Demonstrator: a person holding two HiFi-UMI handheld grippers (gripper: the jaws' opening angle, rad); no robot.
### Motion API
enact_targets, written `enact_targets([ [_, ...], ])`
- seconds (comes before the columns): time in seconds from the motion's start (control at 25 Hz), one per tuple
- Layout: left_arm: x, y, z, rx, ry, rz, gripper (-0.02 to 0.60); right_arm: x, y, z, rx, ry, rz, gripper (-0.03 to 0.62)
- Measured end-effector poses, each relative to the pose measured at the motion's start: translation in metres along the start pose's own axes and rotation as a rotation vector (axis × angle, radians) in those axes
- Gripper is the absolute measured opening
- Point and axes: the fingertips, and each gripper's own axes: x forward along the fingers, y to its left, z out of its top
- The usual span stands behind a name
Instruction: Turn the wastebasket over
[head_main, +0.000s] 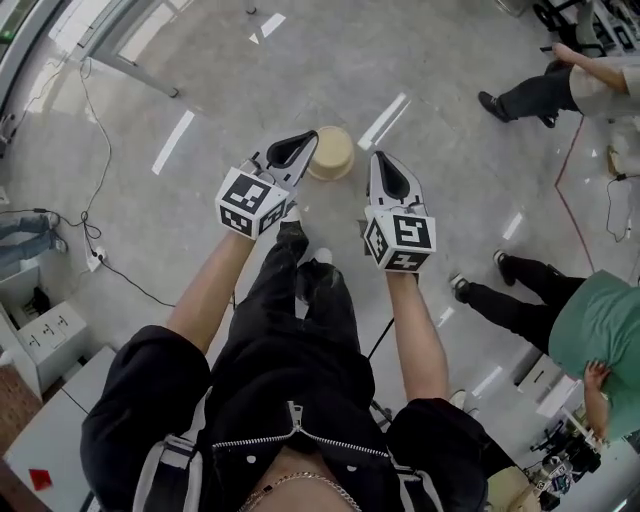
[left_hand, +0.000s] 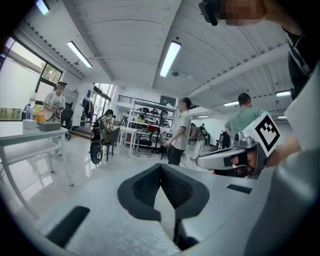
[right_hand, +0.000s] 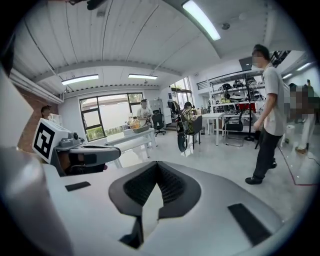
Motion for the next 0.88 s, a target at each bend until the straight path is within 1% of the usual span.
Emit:
enact_targets([
  [0.08,-0.013,-0.018,0.022,-0.005,-0.014,0.002,0.003,-0.022,0.005,0.016,0.012,-0.013,-0.006,0.011],
  [0.2,-0.026,-0.038,0.035,-0.009,-0.007,-0.002,0.003,-0.046,0.014,0.023,0.027,-0.014,-0.006,0.011],
  [0.32,-0.046,-0.058,0.031,-0.033,-0.002,0.006,0.003,-0.072,0.028,0.014,0.034,0.007,0.007,0.009],
  [0.48,-0.070,-0.077,0.028,-0.053,-0.005,0.002,0.003,-0.097,0.045,0.010,0.030,0.007,0.020,0.009],
  [0.88,-0.108,-0.096,0.028,-0.024,0.004,0.003,0.003,-0.119,0.078,0.009,-0.002,-0.008,0.049,0.009],
])
